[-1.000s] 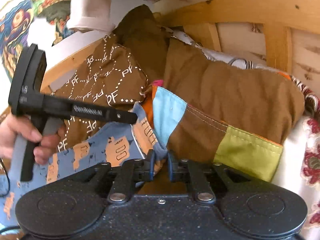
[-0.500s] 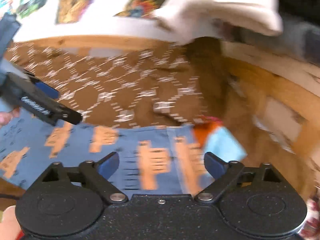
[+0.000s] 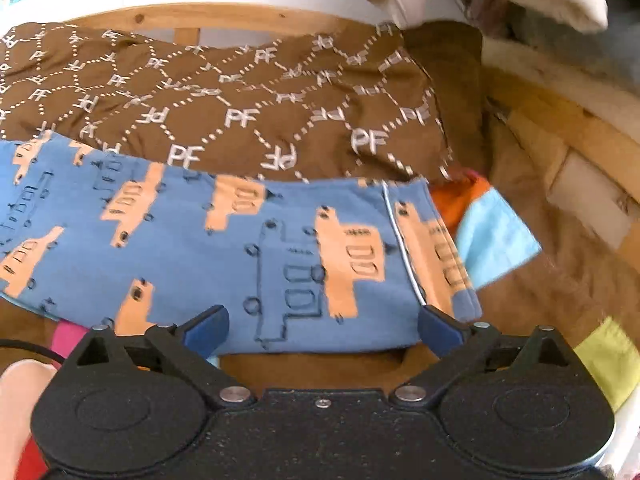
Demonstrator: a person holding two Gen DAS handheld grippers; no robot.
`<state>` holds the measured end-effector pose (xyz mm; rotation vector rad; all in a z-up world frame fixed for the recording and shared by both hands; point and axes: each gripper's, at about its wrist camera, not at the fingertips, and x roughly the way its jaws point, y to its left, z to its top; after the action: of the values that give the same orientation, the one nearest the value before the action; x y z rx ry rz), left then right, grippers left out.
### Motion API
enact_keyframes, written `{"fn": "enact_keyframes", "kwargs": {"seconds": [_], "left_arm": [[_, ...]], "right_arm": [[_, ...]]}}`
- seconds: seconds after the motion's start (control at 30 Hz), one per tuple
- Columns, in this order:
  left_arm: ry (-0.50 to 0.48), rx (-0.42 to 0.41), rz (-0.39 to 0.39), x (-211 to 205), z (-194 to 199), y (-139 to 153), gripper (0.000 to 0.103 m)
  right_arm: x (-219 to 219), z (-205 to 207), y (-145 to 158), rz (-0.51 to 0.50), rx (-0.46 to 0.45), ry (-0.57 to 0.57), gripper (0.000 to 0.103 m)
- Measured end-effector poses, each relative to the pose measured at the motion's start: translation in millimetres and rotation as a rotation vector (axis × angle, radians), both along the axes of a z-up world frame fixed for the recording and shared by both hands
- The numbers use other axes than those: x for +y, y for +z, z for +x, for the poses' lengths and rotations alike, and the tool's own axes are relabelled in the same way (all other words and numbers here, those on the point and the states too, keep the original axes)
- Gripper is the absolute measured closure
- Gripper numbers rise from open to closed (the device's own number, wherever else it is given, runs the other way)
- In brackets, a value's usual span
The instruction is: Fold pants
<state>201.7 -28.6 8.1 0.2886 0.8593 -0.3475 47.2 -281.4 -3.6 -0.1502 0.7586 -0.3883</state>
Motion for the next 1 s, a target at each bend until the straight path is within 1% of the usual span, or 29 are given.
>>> {"fn": "enact_keyframes", "kwargs": {"seconds": [0.03, 0.1, 0.17, 0.2, 0.27, 0.33, 0.37, 0.4, 0.47, 0.57, 0.63, 0.77, 0.87, 0.93, 1.0], "left_arm": [[0.001, 0.001, -0.046, 2.4, 8.8, 8.1, 0.001], [0.014, 0.000, -0.099, 0.0, 29.2, 19.2, 0.001], [0.013, -0.002, -0.095, -8.7, 51.1, 22.5, 0.002], [0.002, -0.008, -0.078, -13.7, 63.4, 21.6, 0.003], [-0.025, -0.010, -0.006, -24.3, 85.2, 13.5, 0.013], [-0.034, 0.010, 0.102, -35.4, 103.9, -2.1, 0.013], [-0.045, 0.010, 0.147, -39.5, 110.6, -10.5, 0.011], [-0.060, -0.007, 0.165, -42.5, 114.3, -15.2, 0.009], [-0.080, -0.069, 0.197, -49.0, 112.8, -19.7, 0.005], [-0.093, -0.166, 0.263, -57.6, 104.9, -24.7, 0.004], [-0.091, -0.194, 0.292, -61.3, 105.2, -24.7, 0.002], [-0.072, -0.171, 0.305, -65.5, 108.2, -19.9, 0.002], [-0.037, -0.147, 0.338, -68.9, 113.7, -15.6, 0.002], [-0.013, -0.151, 0.368, -73.5, 107.9, -8.9, 0.003], [-0.026, -0.172, 0.393, -81.4, 99.2, -3.9, 0.002]], "right_arm": [[3.8, 2.4, 0.8, 0.012, -0.012, 0.010, 0.001], [12.8, 6.5, 1.5, 0.049, -0.032, 0.046, 0.001], [25.8, 14.7, 1.3, 0.065, -0.051, 0.100, 0.001], [30.6, 19.8, 0.2, 0.069, -0.054, 0.131, 0.001], [40.5, 25.4, -1.6, 0.071, -0.045, 0.188, 0.001], [47.7, 31.7, -6.8, 0.074, -0.022, 0.222, 0.001], [49.6, 32.7, -9.3, 0.081, -0.009, 0.230, 0.001], [49.4, 32.1, -12.5, 0.093, 0.004, 0.231, 0.001], [44.8, 30.8, -17.6, 0.120, 0.020, 0.213, 0.001], [35.6, 25.3, -21.0, 0.160, 0.013, 0.181, 0.001], [31.8, 24.4, -21.4, 0.166, 0.013, 0.175, 0.001], [34.1, 23.8, -22.1, 0.153, 0.018, 0.175, 0.001], [36.4, 24.4, -19.7, 0.137, 0.029, 0.162, 0.001], [40.2, 23.4, -14.0, 0.108, 0.029, 0.161, 0.001], [42.4, 21.3, -6.1, 0.077, 0.009, 0.174, 0.001]]}}
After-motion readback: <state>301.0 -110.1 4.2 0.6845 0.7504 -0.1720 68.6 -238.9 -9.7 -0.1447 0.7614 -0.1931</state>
